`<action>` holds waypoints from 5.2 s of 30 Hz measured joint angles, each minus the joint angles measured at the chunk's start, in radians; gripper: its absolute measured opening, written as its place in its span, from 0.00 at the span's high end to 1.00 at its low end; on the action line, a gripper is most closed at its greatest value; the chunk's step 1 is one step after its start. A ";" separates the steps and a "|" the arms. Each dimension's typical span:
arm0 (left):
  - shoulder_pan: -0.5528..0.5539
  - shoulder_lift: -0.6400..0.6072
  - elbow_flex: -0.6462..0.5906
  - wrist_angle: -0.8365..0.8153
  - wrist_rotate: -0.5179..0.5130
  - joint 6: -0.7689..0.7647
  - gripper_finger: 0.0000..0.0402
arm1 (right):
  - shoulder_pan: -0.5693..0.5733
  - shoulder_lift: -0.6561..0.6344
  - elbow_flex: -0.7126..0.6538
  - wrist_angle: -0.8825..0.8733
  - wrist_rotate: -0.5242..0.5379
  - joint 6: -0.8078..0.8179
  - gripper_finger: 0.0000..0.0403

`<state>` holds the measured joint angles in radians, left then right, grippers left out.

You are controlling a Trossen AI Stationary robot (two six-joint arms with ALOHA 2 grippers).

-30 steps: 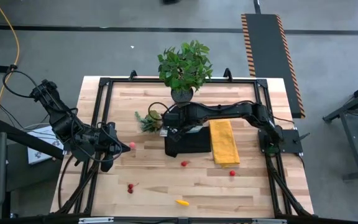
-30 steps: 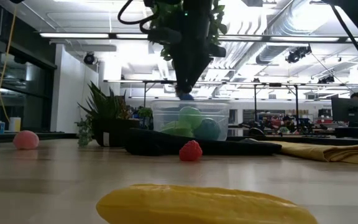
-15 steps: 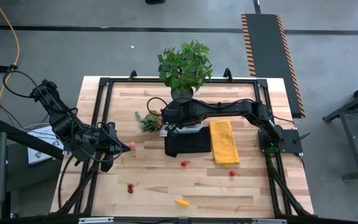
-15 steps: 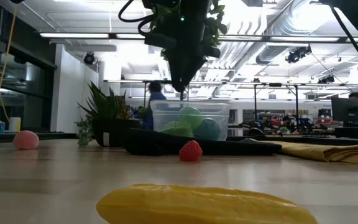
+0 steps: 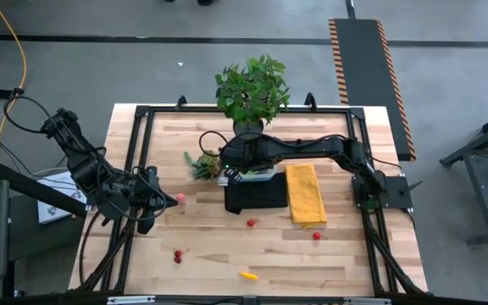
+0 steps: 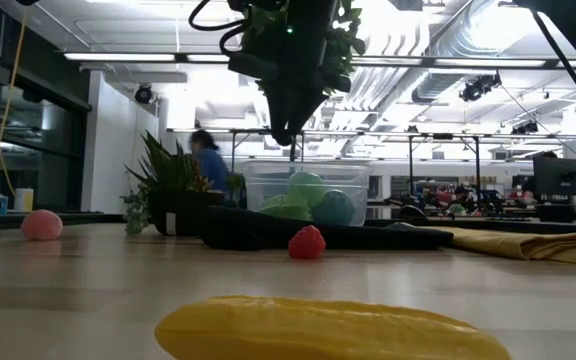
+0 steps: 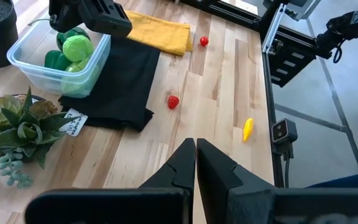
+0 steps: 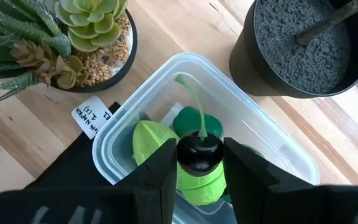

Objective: Pick and placing Produce into tupperware
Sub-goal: Put the black cherry into the transparent bin, then put the red cherry into the transparent bin

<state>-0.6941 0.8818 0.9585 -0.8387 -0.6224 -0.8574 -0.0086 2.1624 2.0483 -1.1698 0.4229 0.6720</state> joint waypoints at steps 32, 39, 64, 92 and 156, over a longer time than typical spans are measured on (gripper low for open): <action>0.000 0.001 0.000 0.005 0.000 -0.001 0.99 | -0.024 0.060 -0.003 0.064 0.006 0.000 0.75; 0.000 0.001 0.000 0.006 0.000 -0.001 0.99 | -0.026 0.077 -0.003 0.074 0.006 -0.001 0.75; 0.000 0.001 0.000 0.003 0.000 0.000 0.99 | -0.037 0.088 -0.002 0.077 -0.006 0.001 0.64; 0.000 0.001 0.000 0.001 0.001 0.000 0.99 | 0.058 0.088 0.136 -0.009 0.055 0.032 0.64; 0.000 0.000 0.000 0.031 0.001 -0.062 0.99 | 0.687 -0.517 -0.432 -0.386 0.034 0.939 0.64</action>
<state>-0.6943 0.8822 0.9588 -0.8078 -0.6212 -0.9197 0.6782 1.6452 1.6159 -1.5558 0.4571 1.6114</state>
